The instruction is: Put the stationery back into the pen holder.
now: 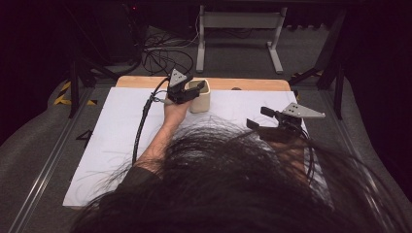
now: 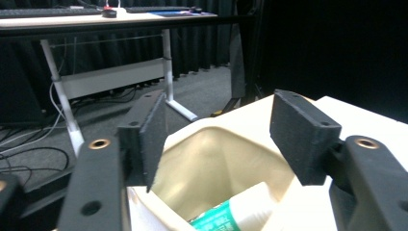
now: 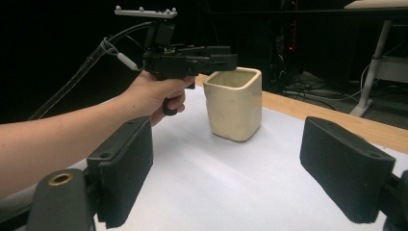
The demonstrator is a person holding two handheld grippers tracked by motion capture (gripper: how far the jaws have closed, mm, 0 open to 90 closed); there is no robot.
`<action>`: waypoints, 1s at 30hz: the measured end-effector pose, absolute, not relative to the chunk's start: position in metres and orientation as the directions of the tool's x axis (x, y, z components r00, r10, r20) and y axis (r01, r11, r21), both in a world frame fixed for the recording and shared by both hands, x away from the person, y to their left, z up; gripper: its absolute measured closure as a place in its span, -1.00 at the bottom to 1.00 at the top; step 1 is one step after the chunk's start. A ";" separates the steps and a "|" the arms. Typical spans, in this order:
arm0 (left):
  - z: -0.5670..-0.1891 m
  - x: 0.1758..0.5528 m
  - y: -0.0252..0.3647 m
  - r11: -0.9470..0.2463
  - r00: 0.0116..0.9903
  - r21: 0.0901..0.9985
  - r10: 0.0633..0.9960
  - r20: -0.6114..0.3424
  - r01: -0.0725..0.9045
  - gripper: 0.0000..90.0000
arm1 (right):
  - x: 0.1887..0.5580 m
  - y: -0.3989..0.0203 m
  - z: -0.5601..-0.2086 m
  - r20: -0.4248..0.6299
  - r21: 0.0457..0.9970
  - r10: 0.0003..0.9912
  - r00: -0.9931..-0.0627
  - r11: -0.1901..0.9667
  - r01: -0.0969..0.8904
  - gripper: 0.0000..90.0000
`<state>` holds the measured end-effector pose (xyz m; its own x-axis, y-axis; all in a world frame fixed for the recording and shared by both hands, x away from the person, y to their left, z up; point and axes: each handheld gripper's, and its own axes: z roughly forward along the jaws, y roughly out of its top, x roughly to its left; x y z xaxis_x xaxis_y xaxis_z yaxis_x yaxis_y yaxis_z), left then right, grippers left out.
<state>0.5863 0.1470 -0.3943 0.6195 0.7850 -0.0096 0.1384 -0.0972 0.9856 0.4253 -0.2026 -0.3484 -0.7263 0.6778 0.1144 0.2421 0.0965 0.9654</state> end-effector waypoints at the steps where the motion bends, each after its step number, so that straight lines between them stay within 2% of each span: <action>1: -0.393 0.584 0.147 -0.096 0.621 0.986 0.783 -0.012 0.139 -0.18 | 0.425 -0.202 -0.348 0.112 0.966 0.678 -0.727 0.098 0.239 -0.57; 15: -0.372 0.555 0.155 -0.094 0.660 0.989 0.751 -0.006 0.115 -0.59 | 0.424 -0.201 -0.348 0.110 0.967 0.679 -0.726 0.096 0.236 -0.57; 30: -0.358 0.516 0.172 -0.086 0.692 0.993 0.722 0.004 0.085 -0.76 | 0.421 -0.202 -0.347 0.104 0.970 0.683 -0.723 0.092 0.226 -0.58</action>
<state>0.5161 0.1718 -0.3583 0.6918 0.7221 0.0035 0.0850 -0.0863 0.9926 0.4214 -0.2017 -0.3471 -0.7225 0.6835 0.1042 0.2264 0.0916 0.9697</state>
